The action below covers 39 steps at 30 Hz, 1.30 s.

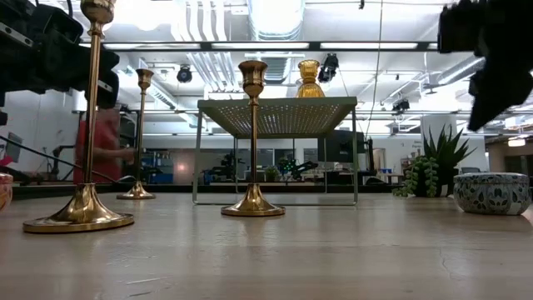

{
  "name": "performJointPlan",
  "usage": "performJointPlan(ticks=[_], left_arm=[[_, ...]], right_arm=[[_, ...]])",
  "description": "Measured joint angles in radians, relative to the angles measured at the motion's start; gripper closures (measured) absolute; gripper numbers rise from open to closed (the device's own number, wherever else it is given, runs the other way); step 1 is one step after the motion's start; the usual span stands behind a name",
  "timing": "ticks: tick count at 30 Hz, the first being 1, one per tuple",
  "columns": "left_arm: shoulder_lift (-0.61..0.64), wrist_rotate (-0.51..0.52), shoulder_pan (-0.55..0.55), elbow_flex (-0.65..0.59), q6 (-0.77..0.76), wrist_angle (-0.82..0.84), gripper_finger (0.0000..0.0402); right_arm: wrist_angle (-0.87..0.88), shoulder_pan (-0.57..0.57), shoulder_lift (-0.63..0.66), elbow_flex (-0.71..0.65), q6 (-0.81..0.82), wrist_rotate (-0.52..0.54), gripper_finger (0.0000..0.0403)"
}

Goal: Stock candles on shelf
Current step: Put the white green scented candle on the shelf

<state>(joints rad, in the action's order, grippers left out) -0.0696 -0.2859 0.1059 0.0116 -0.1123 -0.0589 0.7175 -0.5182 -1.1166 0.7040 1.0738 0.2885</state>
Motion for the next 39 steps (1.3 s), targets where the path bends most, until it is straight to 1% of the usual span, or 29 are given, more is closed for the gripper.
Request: performJointPlan(ticks=[8, 10, 12, 15, 21, 27, 33, 36, 39], left_arm=[[0.0, 0.0, 0.0, 0.0, 0.0, 0.0, 0.0381], [0.0, 0.0, 0.0, 0.0, 0.0, 0.0, 0.0381], [0.0, 0.0, 0.0, 0.0, 0.0, 0.0, 0.0381], [0.0, 0.0, 0.0, 0.0, 0.0, 0.0, 0.0381], [0.0, 0.0, 0.0, 0.0, 0.0, 0.0, 0.0381], [0.0, 0.0, 0.0, 0.0, 0.0, 0.0, 0.0381], [0.0, 0.0, 0.0, 0.0, 0.0, 0.0, 0.0381], [0.0, 0.0, 0.0, 0.0, 0.0, 0.0, 0.0381], [0.0, 0.0, 0.0, 0.0, 0.0, 0.0, 0.0381]], right_arm=[[0.042, 0.001, -0.137, 0.0, -0.075, -0.028, 0.0053], [0.043, 0.001, -0.167, 0.0, -0.077, -0.028, 0.004], [0.041, 0.001, -0.193, 0.0, -0.078, -0.033, 0.0035], [0.028, 0.001, -0.234, -0.001, -0.079, -0.054, 0.0034], [-0.007, 0.001, -0.31, 0.0, -0.099, -0.061, 0.0035], [-0.042, 0.001, -0.363, 0.009, -0.124, -0.052, 0.0035], [-0.102, 0.005, -0.391, 0.009, -0.156, -0.012, 0.0036], [-0.107, 0.006, -0.393, 0.009, -0.156, -0.012, 0.0047], [-0.107, 0.006, -0.392, 0.009, -0.155, -0.012, 0.0072]])
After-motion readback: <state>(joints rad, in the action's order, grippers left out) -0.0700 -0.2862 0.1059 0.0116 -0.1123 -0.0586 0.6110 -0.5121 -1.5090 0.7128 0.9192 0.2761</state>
